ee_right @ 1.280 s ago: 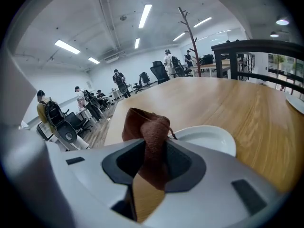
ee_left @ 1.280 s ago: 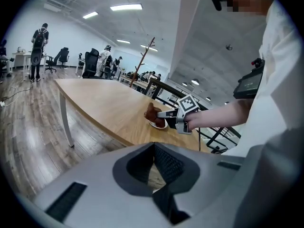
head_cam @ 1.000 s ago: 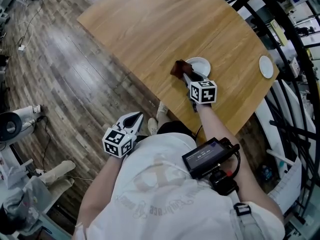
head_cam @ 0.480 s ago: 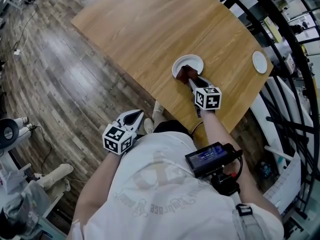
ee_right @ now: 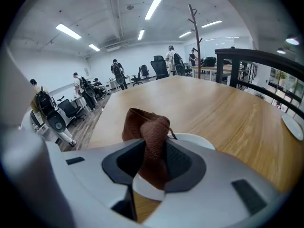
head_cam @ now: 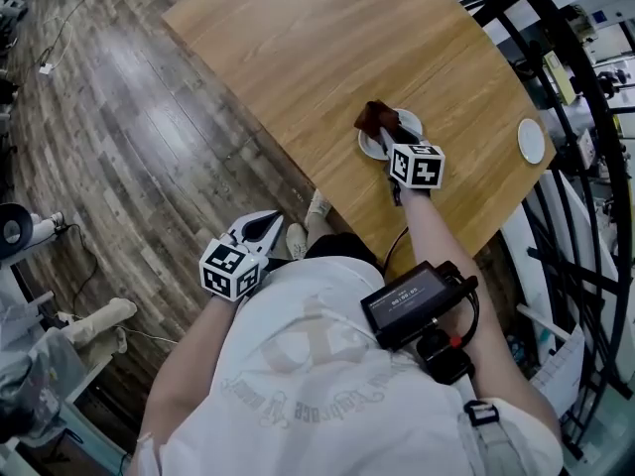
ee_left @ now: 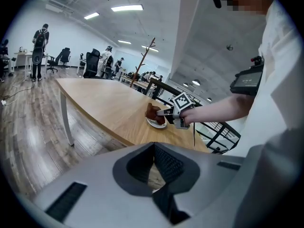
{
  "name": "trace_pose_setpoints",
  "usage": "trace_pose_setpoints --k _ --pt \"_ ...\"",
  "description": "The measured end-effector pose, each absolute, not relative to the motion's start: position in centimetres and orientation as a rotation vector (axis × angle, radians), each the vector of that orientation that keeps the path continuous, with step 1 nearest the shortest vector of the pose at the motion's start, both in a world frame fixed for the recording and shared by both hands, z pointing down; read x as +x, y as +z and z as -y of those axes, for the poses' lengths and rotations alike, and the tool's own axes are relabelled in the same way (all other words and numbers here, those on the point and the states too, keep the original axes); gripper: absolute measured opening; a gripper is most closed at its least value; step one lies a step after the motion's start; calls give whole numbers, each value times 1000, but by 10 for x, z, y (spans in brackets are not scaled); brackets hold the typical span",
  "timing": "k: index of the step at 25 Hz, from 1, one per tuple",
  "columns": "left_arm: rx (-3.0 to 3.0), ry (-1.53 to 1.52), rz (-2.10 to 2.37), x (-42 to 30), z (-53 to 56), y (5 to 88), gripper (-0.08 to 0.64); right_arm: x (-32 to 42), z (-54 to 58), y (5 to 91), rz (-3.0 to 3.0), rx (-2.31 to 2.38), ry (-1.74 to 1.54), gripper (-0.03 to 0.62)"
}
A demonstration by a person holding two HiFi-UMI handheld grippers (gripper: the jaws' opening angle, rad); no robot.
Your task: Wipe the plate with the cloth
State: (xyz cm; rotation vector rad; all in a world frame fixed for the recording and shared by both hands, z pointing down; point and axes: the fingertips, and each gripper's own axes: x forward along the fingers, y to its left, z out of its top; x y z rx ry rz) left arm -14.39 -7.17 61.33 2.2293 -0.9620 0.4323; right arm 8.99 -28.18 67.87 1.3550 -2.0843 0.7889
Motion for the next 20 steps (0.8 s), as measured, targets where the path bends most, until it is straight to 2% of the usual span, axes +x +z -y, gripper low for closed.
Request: trace_pose_setpoints --k 9,20 --pt "2223 427 957 -147 72 619 12 98 270 686 2044 1344 759 123" --pt "2262 440 884 -125 69 616 12 143 236 676 1985 1356 633 123"
